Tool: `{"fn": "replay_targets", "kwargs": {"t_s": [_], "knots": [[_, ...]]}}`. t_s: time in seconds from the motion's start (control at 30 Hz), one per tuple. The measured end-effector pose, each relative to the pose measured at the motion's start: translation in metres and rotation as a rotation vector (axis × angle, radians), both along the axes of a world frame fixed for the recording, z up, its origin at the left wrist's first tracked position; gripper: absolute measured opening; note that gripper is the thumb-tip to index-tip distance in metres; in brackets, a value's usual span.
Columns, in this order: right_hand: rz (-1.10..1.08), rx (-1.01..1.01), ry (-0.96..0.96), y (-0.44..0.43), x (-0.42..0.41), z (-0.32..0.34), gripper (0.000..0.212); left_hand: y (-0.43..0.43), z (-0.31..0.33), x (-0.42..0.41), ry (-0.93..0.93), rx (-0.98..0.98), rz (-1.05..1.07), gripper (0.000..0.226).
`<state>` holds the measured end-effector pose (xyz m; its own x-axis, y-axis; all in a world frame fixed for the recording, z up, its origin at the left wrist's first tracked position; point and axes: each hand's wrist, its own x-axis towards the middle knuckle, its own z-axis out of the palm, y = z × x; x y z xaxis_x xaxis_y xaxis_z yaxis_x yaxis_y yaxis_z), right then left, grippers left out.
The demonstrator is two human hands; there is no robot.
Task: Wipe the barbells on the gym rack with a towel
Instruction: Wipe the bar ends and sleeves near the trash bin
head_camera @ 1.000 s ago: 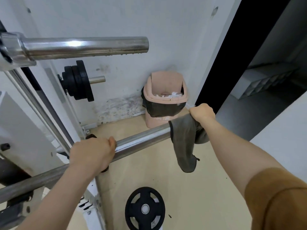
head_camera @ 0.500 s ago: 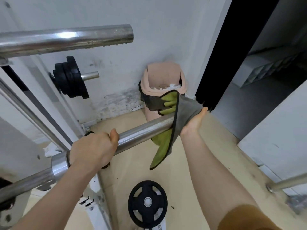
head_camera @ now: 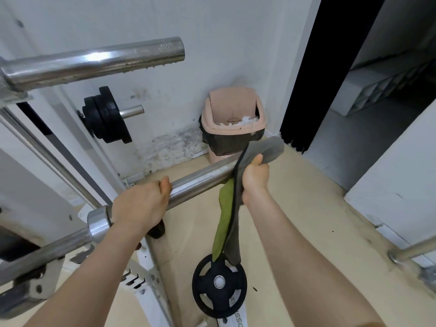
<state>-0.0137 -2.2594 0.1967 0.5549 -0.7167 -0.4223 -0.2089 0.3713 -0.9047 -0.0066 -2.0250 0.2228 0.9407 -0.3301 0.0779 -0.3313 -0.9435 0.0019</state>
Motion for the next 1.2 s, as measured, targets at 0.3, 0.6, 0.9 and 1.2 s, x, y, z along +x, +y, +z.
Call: {"fn": "replay_targets", "kwargs": {"t_s": [0.3, 0.6, 0.9, 1.2], "knots": [[0.065, -0.009, 0.074, 0.003, -0.037, 0.013, 0.044, 0.067, 0.008, -0.01, 0.021, -0.111, 0.109, 0.055], [0.129, 0.057, -0.1, 0.136, -0.058, 0.021, 0.045, 0.08, 0.011, -0.005, 0.206, -0.405, 0.166, 0.052], [0.449, -0.097, -0.076, 0.244, -0.097, 0.032, 0.033, 0.11, 0.018, -0.072, -0.009, -0.397, -0.225, 0.031], [0.691, -1.128, -0.064, 0.267, -0.083, 0.042, 0.042, 0.143, 0.024, -0.072, 0.073, -0.546, -0.24, 0.027]]}}
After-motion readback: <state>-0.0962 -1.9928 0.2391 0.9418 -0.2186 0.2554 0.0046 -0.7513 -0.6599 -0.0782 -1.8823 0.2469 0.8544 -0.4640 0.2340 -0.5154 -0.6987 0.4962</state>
